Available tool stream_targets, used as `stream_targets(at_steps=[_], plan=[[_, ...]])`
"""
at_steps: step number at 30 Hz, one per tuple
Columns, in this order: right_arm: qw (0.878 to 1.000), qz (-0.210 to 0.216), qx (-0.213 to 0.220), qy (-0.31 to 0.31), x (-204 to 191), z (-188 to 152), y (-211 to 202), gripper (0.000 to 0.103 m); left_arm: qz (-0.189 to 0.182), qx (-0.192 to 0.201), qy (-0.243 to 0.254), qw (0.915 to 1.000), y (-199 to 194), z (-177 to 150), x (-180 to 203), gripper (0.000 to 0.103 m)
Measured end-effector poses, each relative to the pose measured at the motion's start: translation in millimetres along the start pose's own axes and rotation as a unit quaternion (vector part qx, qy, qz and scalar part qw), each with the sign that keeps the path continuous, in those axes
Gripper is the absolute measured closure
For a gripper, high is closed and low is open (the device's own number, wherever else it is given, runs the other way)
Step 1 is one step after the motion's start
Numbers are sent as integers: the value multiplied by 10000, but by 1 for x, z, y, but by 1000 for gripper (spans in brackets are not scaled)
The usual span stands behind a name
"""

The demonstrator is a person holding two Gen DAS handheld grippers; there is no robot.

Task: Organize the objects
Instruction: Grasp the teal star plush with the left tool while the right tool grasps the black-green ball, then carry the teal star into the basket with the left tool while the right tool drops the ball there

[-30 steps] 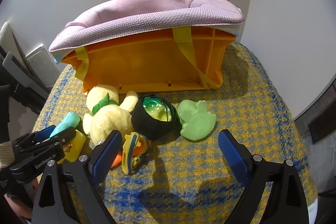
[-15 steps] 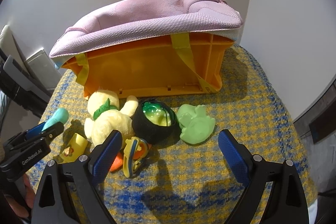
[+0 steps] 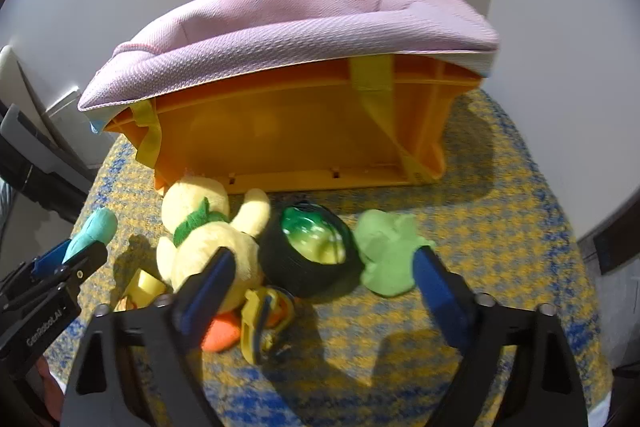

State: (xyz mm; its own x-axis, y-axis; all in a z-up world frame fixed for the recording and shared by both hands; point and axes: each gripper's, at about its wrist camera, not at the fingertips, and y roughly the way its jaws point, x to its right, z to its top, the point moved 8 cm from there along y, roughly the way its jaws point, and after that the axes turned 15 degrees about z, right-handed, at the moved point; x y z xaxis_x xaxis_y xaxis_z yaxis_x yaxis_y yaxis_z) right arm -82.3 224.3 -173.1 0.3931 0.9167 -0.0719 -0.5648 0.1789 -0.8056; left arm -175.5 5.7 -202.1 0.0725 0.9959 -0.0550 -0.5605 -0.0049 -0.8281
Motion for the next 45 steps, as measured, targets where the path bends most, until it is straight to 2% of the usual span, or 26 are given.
stream_targets(at_steps=[4,13,15,19,31,38,45], plan=[[9998,17,-161,123,0,1,18,42,6,-50,-36,10000,5,1,-4,50],[9992,-243,-222,-238,-12,8,32,43,-21,-128,-22,9999,14,-1,-5,50],[9986,-328,-262,-329,-14,6,32,48,-33,-124,-9,9999,14,-2,-4,50],[9990,-226,-260,-281,-13,0,27,50,-57,-126,13,9999,11,-3,-1,50],[9999,-62,123,-23,-11,5,-16,51,-185,150,104,9997,-20,12,11,50],[9991,-2,419,-5,-10,28,-43,51,-296,418,221,9984,-47,27,24,50],[9972,27,740,-58,-28,48,-81,51,-366,681,261,9967,-69,52,32,50]])
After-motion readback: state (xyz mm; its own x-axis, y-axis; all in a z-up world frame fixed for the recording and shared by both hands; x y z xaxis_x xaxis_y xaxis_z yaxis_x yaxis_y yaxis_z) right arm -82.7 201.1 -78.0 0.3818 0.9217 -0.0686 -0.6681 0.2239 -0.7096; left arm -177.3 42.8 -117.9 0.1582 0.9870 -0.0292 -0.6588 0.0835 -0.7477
